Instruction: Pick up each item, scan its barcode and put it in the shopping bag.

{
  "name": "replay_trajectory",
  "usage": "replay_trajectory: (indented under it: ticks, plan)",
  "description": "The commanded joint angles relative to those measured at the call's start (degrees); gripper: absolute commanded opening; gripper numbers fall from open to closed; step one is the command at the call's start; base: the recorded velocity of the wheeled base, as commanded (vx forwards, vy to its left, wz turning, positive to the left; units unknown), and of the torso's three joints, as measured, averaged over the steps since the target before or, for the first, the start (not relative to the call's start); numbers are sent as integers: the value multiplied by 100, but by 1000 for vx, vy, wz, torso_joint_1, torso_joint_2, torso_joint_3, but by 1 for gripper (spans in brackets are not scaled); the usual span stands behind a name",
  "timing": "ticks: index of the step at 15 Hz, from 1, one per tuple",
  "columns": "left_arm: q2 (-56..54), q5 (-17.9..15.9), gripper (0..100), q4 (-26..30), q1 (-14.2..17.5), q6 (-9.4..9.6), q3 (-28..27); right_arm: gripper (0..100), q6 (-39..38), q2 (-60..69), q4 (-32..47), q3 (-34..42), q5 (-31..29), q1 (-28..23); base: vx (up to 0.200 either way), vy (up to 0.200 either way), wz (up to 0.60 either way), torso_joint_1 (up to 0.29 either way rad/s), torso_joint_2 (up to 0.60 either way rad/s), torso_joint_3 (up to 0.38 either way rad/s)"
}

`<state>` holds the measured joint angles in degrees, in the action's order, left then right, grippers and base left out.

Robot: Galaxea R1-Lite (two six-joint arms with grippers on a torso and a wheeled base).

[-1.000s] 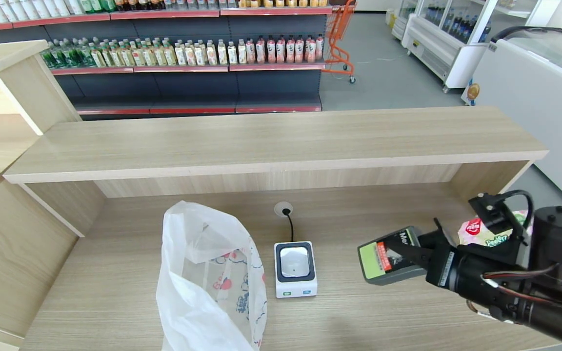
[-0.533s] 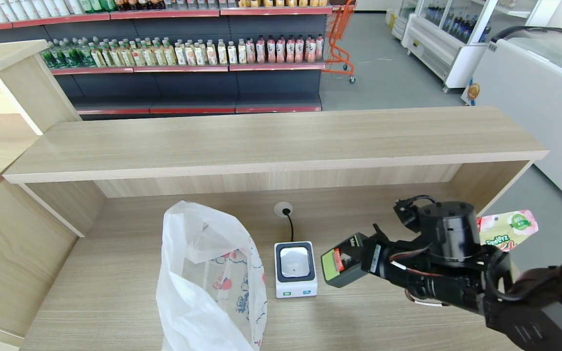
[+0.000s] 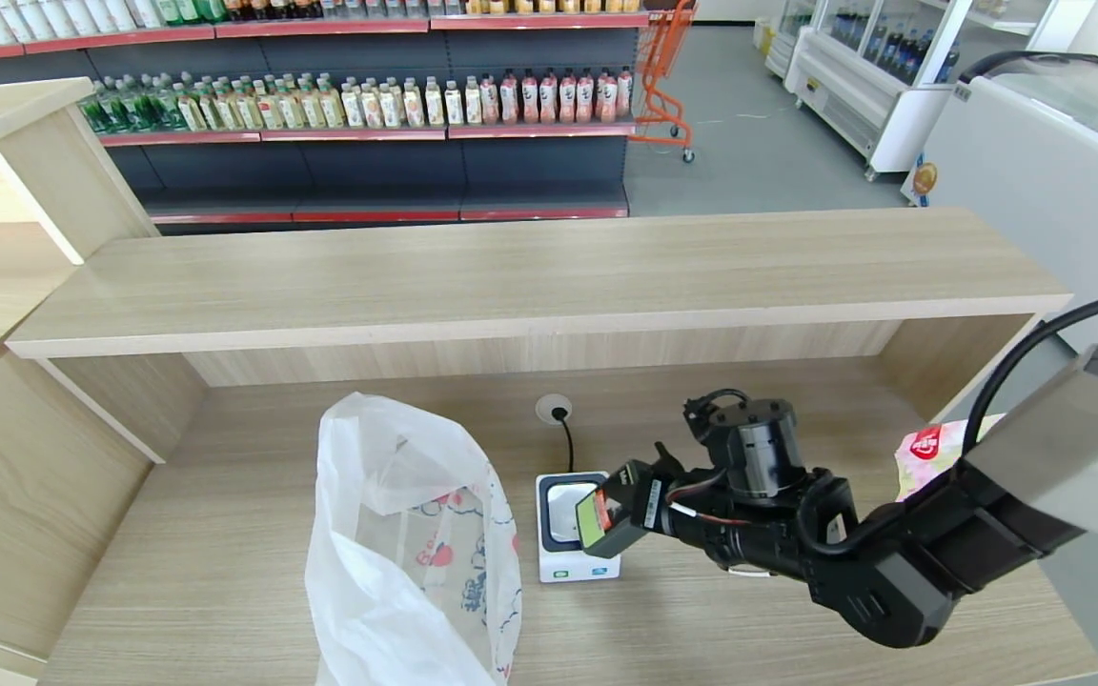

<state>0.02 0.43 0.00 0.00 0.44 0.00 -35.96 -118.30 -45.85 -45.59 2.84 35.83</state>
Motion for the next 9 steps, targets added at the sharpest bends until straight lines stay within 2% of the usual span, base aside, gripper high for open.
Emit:
replay_trajectory:
  ticks: [1, 4, 9]
  plan:
    - [-2, 1, 100, 0, -9, 0, 0, 0, 19, -326, -65, -152, -3, 21, 0, 0, 0, 0, 0, 0]
    - [-2, 1, 100, 0, 0, 0, 0, 0, 151, -633, -144, -521, 6, 21, 0, 0, 0, 0, 0, 0]
    - [-2, 1, 100, 0, -9, 0, 0, 0, 160, -660, -144, -600, 15, 21, 0, 0, 0, 0, 0, 0]
